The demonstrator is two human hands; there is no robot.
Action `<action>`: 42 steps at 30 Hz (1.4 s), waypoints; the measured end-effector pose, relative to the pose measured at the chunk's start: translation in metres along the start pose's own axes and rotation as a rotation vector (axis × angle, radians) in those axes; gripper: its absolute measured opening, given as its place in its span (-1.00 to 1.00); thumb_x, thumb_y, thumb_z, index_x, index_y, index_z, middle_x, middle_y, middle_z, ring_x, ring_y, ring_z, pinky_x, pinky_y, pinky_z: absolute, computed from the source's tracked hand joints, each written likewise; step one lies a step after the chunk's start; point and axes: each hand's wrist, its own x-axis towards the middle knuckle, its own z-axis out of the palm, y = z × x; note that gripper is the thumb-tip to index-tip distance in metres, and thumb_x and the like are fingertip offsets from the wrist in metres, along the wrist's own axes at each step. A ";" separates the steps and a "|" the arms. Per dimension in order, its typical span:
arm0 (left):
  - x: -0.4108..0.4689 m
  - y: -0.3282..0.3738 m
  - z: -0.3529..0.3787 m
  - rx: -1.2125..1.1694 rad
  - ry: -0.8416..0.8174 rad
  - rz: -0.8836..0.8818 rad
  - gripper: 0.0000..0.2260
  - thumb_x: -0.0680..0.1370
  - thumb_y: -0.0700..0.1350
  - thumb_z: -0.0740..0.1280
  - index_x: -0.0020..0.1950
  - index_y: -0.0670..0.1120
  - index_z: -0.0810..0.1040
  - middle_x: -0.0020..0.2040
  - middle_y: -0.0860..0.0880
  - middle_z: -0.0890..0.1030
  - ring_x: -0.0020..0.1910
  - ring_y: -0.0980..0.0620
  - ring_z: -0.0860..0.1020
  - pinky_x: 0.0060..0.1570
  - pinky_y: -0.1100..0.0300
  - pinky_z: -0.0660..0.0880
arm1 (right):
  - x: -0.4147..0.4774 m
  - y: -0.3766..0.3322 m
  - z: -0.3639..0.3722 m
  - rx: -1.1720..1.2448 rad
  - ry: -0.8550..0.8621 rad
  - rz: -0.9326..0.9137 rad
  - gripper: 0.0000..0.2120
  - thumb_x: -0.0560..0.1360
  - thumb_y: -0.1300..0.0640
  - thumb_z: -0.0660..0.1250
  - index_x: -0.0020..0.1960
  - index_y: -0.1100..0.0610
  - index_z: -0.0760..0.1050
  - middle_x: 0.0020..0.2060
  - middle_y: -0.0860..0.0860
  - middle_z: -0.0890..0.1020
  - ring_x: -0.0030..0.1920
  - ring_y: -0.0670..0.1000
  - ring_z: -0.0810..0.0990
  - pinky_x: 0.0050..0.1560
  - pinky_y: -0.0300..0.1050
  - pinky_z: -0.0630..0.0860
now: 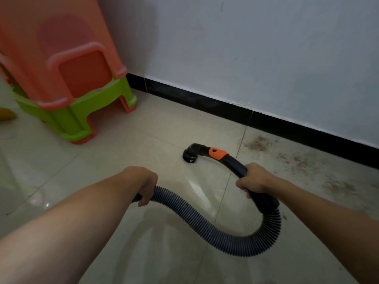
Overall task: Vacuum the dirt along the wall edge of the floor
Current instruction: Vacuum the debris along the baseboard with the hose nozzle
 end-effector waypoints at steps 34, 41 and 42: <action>0.071 0.149 -0.073 -0.055 0.083 0.374 -0.49 0.32 -0.07 0.54 0.20 -0.11 0.46 0.01 -0.07 0.55 -0.08 -0.07 0.56 -0.01 0.03 0.57 | 0.039 0.106 -0.148 -0.352 0.482 0.375 -0.70 0.48 0.07 0.42 0.09 0.15 0.39 -0.24 0.09 0.53 -0.28 0.06 0.56 -0.26 -0.10 0.46; 0.068 0.133 -0.068 0.013 0.099 0.319 -0.46 0.34 -0.12 0.53 0.27 -0.11 0.44 0.16 -0.10 0.57 0.05 -0.07 0.58 0.05 0.04 0.56 | 0.026 0.143 -0.144 0.228 0.485 0.494 -0.70 0.39 0.34 0.41 0.09 0.36 0.44 -0.24 0.26 0.62 -0.44 0.14 0.62 -0.55 -0.16 0.51; 0.069 0.122 -0.066 0.009 0.102 0.291 -0.47 0.35 -0.14 0.52 0.27 -0.11 0.44 0.16 -0.10 0.58 0.07 -0.07 0.59 0.05 0.05 0.55 | 0.028 0.138 -0.140 0.285 0.466 0.481 -0.69 0.38 0.37 0.40 0.10 0.37 0.44 -0.24 0.27 0.61 -0.43 0.15 0.61 -0.56 -0.13 0.52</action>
